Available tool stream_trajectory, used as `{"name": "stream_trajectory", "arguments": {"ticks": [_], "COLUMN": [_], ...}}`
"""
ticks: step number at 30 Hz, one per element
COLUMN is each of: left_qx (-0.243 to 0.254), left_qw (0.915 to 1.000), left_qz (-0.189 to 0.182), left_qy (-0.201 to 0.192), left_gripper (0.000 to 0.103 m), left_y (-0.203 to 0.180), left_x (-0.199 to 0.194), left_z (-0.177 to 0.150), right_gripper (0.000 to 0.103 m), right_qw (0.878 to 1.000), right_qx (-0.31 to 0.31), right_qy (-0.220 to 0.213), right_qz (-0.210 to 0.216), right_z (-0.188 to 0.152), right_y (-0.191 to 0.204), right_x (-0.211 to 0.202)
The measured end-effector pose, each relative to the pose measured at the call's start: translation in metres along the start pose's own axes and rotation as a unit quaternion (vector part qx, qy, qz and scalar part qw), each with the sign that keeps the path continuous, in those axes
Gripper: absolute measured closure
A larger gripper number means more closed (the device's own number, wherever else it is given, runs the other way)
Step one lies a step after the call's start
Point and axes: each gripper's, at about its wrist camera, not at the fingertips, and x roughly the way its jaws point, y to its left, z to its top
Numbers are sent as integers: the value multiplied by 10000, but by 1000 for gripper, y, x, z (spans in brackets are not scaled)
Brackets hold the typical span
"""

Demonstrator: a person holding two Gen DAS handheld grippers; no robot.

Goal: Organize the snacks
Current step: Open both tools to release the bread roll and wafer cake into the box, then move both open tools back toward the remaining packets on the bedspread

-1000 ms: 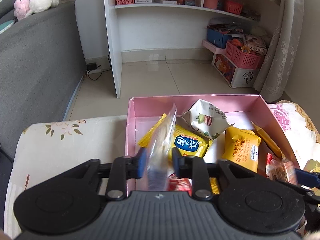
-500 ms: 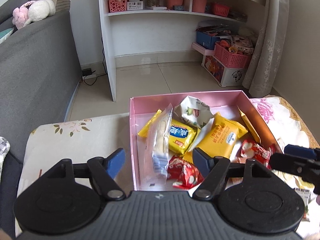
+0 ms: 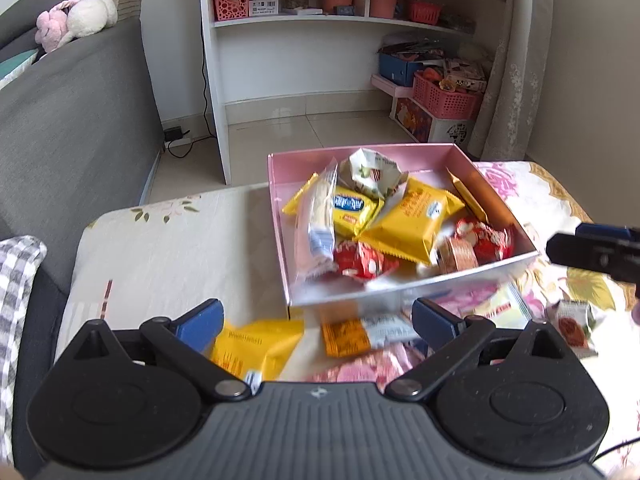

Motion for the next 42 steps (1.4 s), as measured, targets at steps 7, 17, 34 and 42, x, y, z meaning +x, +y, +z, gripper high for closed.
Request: {"name": "stream_trajectory", "arguments": {"ticks": [7,17,34,42], "left_qx": [-243,-32,799,1150], "left_qw": [9996,9999,9958,9917], "left_qz": [3,-59,-434,-559], "left_qy": [109,114,-100,-164], "left_gripper": [0,0,0,1], "left_y": [8,7,-38,-63], "left_x": [-16,-24,-16,-2], "left_z": [-33,-72,-86,-86], "right_gripper": [3,3,3,3], "right_qw": [9998,9945,9819,9876], "right_qx": [-184,-941,-1362,-1159], "right_qy": [65,253,750,664], "right_qz": [-94,-387,-1082,-829], "right_z": [-11,-48,-91,-87], "right_y": [6,3,-37,-45], "right_x": [-15,-36,-16,-5]}}
